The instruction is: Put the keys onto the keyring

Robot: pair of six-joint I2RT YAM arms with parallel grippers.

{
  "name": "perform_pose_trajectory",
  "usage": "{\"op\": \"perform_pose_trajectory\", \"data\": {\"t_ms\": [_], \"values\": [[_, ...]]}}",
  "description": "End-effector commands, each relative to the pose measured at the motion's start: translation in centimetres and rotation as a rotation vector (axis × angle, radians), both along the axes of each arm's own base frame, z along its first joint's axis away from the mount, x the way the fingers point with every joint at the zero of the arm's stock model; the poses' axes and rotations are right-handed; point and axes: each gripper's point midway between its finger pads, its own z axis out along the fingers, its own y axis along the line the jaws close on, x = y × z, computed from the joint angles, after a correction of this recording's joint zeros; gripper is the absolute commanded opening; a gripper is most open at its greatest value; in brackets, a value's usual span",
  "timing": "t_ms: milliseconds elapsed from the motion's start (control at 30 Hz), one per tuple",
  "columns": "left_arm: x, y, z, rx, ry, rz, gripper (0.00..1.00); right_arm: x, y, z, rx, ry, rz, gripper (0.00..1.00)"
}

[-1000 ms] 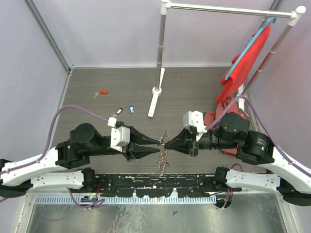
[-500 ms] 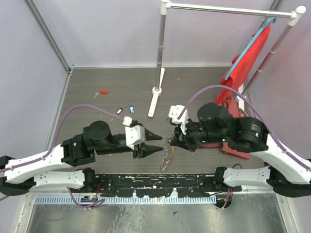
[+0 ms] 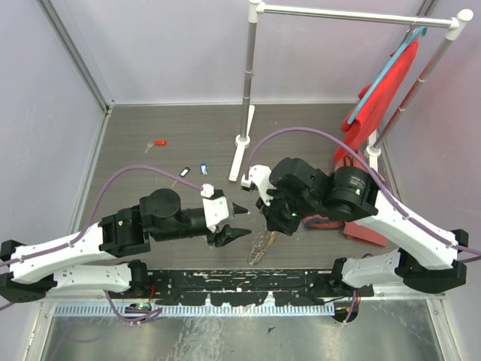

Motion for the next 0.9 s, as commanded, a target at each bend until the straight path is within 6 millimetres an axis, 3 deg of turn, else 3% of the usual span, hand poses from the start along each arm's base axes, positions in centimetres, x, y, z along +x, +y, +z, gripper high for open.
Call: {"op": "perform_pose_trajectory", "data": {"t_ms": [0,433,867], "values": [[0.3,-0.1,-0.5,0.001,-0.017,0.010,0.56,-0.2,-0.1,1.5,0.038,0.010,-0.038,0.01],[-0.3,-2.9,-1.9,0.047,-0.009,-0.065,0.49,-0.8,1.4,2.4,0.123,0.017,0.030,0.01],[-0.1,-3.5,-1.5,0.041,-0.017,-0.065,0.36,-1.1,1.8,2.7,0.156,0.014,0.057,0.01]]}}
